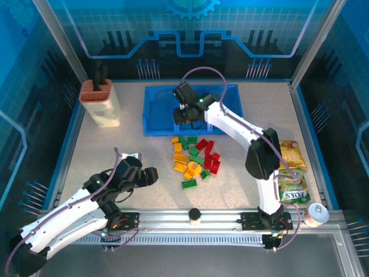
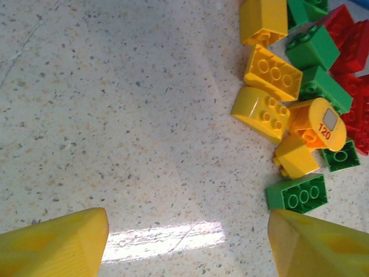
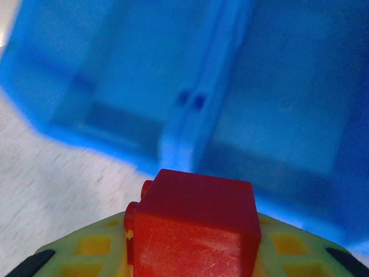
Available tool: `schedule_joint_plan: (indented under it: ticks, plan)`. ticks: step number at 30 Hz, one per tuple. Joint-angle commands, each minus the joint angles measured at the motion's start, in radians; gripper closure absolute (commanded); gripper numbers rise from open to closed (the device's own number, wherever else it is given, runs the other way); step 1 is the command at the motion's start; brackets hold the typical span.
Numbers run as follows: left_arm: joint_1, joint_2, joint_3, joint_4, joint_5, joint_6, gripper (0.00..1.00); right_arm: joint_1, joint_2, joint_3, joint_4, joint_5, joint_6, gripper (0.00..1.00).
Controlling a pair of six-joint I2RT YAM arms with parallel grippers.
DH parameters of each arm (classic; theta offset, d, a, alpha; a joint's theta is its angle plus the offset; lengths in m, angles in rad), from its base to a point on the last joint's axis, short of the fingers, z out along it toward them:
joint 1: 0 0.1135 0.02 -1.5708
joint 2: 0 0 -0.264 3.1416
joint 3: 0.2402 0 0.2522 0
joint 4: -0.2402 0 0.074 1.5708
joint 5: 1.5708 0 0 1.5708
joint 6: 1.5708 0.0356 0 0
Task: Sort the legos into containers by color
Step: Place the lego in the container, then move the lego to the center of the table.
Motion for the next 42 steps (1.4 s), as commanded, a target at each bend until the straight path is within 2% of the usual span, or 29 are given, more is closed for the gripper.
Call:
schedule_joint_plan:
  ticks: [1,4,5,8,9,10,16,22,25,29,33,38,42]
  plan:
    - [0.0,0.002,0.045,-0.055,0.011,-0.005,0.26,-0.051,0.099,0.099,-0.083,0.016,-0.03,0.68]
    - [-0.002,-0.014,0.042,-0.059,0.013,-0.009,0.26,-0.07,0.145,0.156,-0.09,0.02,-0.027,0.66]
    - [-0.003,-0.016,0.042,-0.056,0.015,-0.008,0.26,-0.075,0.156,0.177,-0.097,0.022,-0.025,0.59]
    - [-0.003,-0.004,0.047,-0.045,0.023,-0.003,0.26,-0.074,0.152,0.217,-0.134,0.047,-0.018,0.11]
    - [-0.005,0.007,0.052,-0.04,0.028,0.002,0.26,-0.072,0.131,0.204,-0.128,0.055,-0.018,0.04]
    - [-0.005,0.019,0.058,-0.036,0.028,0.006,0.26,-0.067,0.104,0.19,-0.115,0.06,-0.021,0.03]
    - [-0.034,0.131,0.1,0.014,0.016,0.038,0.26,-0.021,-0.112,0.063,-0.073,0.089,-0.052,0.02]
    - [-0.043,0.287,0.134,0.116,0.043,0.081,0.24,-0.011,-0.378,-0.256,0.025,0.033,-0.041,0.03]
    - [-0.043,0.391,0.165,0.169,0.065,0.108,0.23,-0.011,-0.494,-0.448,0.075,0.014,-0.011,0.07]
    - [-0.042,0.546,0.214,0.237,0.087,0.144,0.23,-0.011,-0.625,-0.686,0.138,-0.015,0.038,0.19]
    - [-0.042,0.71,0.278,0.282,0.104,0.181,0.24,-0.014,-0.725,-0.863,0.187,-0.04,0.082,0.28]
    - [-0.042,0.871,0.363,0.291,0.103,0.218,0.24,-0.022,-0.809,-0.987,0.211,-0.052,0.115,0.3]
    - [-0.041,0.958,0.413,0.277,0.101,0.197,0.27,-0.026,-0.848,-1.035,0.219,-0.05,0.128,0.32]
